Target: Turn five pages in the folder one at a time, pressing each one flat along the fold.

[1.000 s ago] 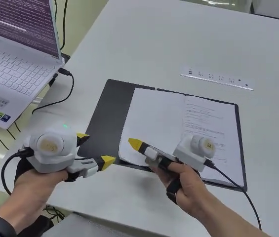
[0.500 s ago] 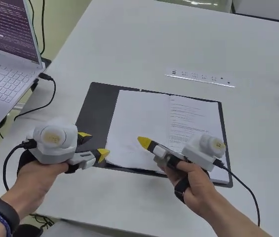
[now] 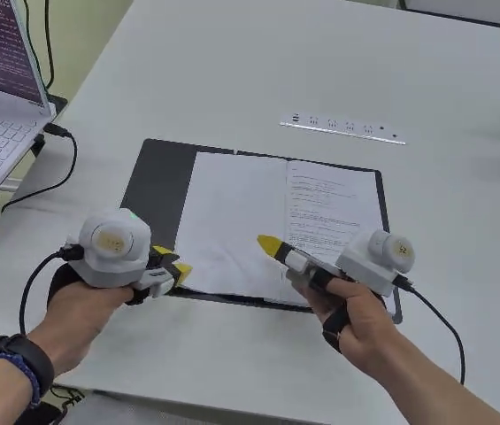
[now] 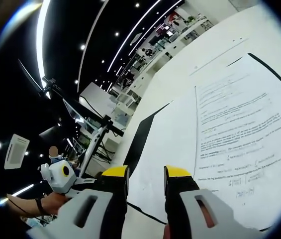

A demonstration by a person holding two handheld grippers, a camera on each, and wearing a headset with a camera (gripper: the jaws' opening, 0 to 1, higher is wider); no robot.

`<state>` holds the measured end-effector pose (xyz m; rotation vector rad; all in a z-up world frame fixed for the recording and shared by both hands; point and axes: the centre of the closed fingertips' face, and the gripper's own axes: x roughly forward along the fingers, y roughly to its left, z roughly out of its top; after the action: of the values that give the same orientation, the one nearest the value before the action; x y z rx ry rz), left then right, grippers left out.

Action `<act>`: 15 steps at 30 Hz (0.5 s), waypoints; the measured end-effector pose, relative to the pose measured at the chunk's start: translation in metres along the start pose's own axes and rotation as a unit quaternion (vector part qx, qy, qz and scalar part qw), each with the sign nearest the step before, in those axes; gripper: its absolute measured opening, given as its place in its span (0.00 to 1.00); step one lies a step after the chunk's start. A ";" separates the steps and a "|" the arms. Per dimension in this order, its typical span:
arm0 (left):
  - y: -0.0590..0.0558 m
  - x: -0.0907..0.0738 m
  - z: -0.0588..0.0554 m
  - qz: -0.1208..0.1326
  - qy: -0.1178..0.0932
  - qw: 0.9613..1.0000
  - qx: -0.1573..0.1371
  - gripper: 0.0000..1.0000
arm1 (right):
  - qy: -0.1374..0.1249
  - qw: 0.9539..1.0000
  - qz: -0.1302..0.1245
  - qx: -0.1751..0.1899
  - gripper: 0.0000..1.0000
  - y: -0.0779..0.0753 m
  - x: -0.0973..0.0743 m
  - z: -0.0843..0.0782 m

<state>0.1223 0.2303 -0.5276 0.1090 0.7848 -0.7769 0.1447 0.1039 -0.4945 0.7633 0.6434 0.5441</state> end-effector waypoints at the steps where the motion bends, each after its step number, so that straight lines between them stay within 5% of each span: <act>1: 0.002 0.004 -0.003 0.004 0.009 1.000 0.005 0.12 | 0.001 1.000 -0.001 0.000 0.26 -0.002 0.000 0.000; 9: 0.007 0.019 -0.015 0.005 0.033 0.999 0.003 0.03 | 0.009 1.000 -0.009 -0.007 0.23 -0.014 0.001 0.001; 15: 0.009 0.022 -0.022 0.016 0.045 0.998 0.028 0.00 | 0.014 1.000 -0.007 -0.012 0.22 -0.019 0.006 0.006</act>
<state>0.1251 0.2316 -0.5593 0.2074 0.8453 -0.7688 0.1570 0.0935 -0.5078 0.7292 0.6665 0.5487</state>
